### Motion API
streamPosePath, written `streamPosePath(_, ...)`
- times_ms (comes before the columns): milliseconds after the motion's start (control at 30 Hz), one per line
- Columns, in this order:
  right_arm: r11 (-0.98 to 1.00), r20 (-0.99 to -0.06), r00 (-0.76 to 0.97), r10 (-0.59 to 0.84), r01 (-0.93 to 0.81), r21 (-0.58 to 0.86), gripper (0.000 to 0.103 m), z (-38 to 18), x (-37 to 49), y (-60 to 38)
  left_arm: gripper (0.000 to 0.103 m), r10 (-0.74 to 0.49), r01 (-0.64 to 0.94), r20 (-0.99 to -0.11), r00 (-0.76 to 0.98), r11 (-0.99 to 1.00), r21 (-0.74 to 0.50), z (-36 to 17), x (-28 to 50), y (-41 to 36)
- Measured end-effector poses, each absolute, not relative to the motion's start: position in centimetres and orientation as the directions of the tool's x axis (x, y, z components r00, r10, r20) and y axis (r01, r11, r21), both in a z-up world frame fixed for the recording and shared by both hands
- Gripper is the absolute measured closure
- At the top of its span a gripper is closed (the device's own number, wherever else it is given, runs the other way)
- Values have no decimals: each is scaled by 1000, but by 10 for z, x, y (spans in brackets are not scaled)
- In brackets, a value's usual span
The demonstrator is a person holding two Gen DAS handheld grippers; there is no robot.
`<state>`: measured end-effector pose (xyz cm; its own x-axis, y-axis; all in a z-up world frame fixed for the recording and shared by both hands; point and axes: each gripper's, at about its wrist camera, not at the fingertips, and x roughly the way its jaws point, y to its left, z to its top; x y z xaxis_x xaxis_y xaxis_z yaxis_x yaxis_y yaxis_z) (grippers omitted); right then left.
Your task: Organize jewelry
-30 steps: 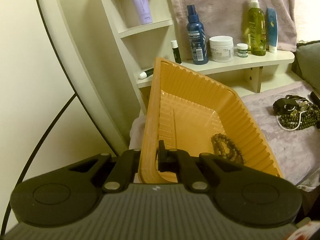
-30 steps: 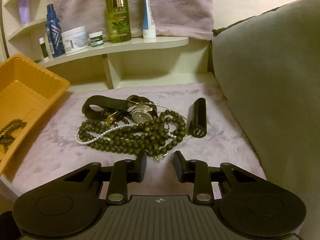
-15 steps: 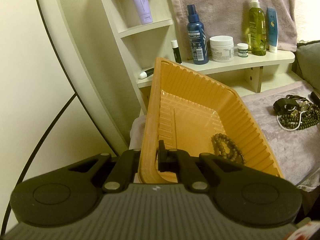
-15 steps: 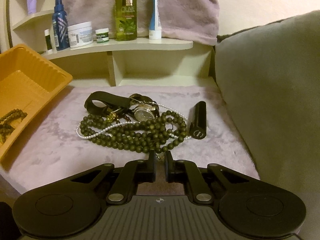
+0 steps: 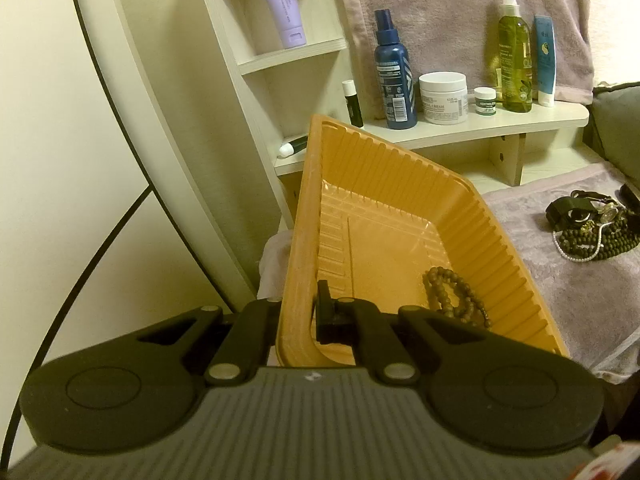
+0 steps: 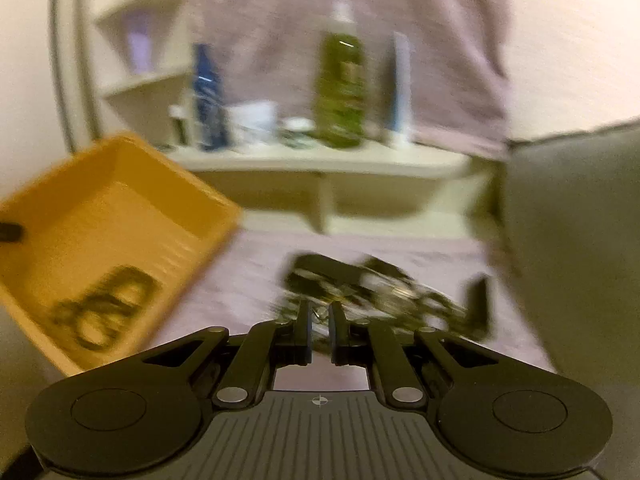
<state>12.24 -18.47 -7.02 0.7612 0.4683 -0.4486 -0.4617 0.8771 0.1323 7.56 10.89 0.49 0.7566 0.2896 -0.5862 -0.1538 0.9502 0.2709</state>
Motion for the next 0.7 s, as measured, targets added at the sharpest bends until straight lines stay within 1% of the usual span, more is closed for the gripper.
streamPosePath(133,807,-432,696,574,-571,152,95,-60,118,-153,100,288,-153,-585,758,951,271,5,75,108)
streamPosePath(300,714,-443,595,671,-680,167,95,-60,114,-113,100,287,-149,-583,760,950,273,6,75,106)
streamPosePath(533,654,-493,506,708,-733,187,95,-75,114,-85,99,286,-149,-582,761,951,272,7,74,106)
streamPosePath(700,618,-487,458,744,-749,239,94,-79,116,-86,100,287,-150,-582,761,951,272,7,74,106)
